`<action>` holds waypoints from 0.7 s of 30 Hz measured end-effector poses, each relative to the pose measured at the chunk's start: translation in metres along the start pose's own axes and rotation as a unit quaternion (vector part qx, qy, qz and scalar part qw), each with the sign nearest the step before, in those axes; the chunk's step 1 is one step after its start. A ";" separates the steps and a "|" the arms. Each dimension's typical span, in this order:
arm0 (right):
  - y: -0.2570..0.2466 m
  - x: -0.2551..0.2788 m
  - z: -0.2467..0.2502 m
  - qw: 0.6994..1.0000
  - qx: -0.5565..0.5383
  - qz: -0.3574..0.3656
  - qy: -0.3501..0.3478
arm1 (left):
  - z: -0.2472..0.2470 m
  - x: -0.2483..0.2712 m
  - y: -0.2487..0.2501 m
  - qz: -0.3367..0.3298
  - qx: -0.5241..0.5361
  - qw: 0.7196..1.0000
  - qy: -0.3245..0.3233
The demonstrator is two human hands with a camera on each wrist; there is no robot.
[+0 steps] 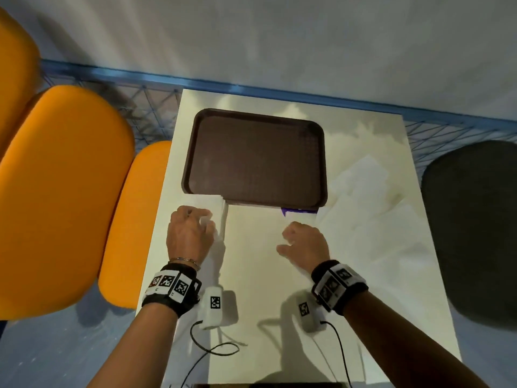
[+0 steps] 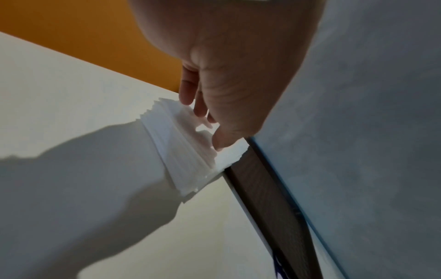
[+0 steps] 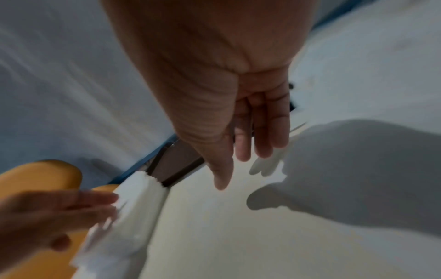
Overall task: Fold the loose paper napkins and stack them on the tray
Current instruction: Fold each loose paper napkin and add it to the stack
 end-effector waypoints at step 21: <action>0.126 0.059 -0.022 0.980 0.148 0.133 0.009 | -0.185 0.089 0.152 0.072 -0.030 0.977 -0.200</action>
Point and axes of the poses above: each hand's wrist, its own x-axis away from the middle knuckle, its own z-axis out of the back of the hand, y = z × x, the point moved 4 cm from there along -x, towards the middle knuckle, and after that the axes turned 14 degrees about -y, right-handed, at the moved point
